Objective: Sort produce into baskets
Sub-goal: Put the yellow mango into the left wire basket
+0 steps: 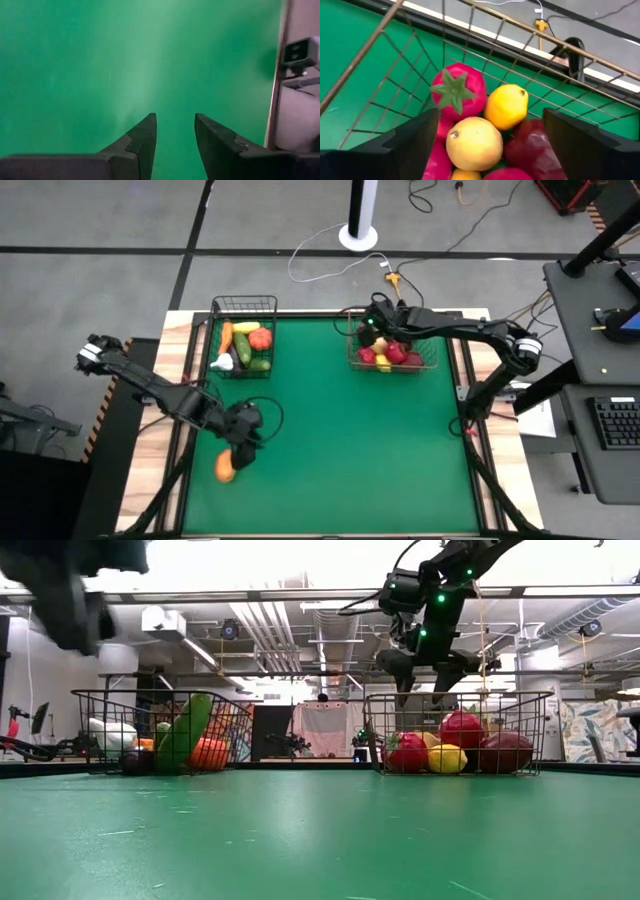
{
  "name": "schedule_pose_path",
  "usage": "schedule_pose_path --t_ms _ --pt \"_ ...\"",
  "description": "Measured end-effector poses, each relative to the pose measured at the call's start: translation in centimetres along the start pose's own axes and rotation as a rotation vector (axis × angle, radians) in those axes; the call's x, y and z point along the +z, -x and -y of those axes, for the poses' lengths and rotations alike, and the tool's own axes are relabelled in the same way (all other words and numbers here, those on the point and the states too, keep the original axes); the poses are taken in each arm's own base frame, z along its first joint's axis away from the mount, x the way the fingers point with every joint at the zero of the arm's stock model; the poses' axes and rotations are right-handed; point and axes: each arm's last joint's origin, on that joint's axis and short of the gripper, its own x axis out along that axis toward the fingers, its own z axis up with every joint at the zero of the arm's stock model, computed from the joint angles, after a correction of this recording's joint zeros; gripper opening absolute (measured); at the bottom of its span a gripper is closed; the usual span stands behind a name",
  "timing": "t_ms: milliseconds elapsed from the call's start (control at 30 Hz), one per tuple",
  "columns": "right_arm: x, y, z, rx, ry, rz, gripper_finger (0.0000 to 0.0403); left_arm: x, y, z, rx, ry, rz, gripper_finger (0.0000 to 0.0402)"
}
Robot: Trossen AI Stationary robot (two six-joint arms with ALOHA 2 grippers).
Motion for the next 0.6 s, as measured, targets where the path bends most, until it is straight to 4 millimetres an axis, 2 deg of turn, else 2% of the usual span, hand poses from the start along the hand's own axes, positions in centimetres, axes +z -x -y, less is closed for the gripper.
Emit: schedule_pose_path --t_ms 267,433,600 --pt "-0.1 0.6 -1.4 0.065 0.058 0.059 0.0350 -3.3 2.2 1.4 0.128 0.375 -0.244 0.0108" --pt "-0.1 1.1 -2.2 0.107 0.108 0.104 0.0350 -5.3 2.9 2.7 0.139 0.515 -0.282 0.0103" --pt "0.2 1.3 -2.7 0.136 0.129 0.144 0.0350 -5.8 3.1 2.8 0.169 0.605 -0.287 0.0102"
